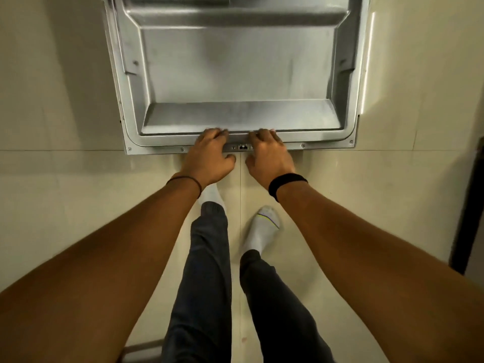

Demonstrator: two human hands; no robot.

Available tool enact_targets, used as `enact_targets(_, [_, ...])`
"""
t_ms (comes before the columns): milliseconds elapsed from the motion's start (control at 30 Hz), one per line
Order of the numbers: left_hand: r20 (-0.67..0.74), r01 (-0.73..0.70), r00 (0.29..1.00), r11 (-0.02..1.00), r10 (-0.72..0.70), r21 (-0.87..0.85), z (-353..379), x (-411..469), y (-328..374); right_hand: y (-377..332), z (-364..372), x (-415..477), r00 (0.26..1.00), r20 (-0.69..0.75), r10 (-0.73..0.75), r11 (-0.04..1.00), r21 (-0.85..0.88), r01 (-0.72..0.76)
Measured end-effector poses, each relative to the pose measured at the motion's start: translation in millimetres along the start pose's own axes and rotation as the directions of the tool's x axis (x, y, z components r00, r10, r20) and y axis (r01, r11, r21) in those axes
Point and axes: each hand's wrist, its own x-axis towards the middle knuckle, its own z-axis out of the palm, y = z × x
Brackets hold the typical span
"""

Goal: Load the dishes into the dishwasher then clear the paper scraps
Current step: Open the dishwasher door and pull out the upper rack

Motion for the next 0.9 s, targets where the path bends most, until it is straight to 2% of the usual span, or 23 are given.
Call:
enact_targets(233, [0.021, -0.027, 0.999, 0.999, 0.026, 0.045, 9, 11, -9, 4, 12, 2, 1.0, 0.015, -0.028, 1.0, 0.003, 0.027])
enact_targets(300, [0.026, 0.004, 1.0, 0.999, -0.003, -0.036, -1, 6, -2, 2, 2, -6, 1.0, 0.022, -0.01, 0.993, 0.117, 0.007])
enact_targets(367, [-0.04, 0.008, 0.999, 0.99, -0.013, -0.142, -19, -1, 10, -3, -20, -15, 0.999, 0.013, 0.032, 0.95, 0.31, -0.034])
enact_targets(467, [-0.167, -0.047, 0.986, 0.965, 0.003, -0.257, -62, -18, 35, -13, -70, -30, 0.999, 0.007, 0.046, 0.867, 0.496, -0.043])
enact_targets(600, [-0.233, -0.099, 0.972, 0.92, 0.009, -0.378, -132, -47, 76, -34, -158, -50, 0.997, -0.069, 0.038, 0.806, 0.591, 0.01])
enact_targets(800, [-0.309, -0.155, 0.951, 0.861, -0.003, -0.485, -248, -94, 142, -68, -294, -85, 0.972, -0.237, -0.006, 0.775, 0.612, 0.154])
enact_targets(900, [-0.33, -0.19, 0.944, 0.838, 0.012, -0.511, -296, -99, 164, -85, -343, -86, 0.961, -0.275, -0.028, 0.765, 0.613, 0.197])
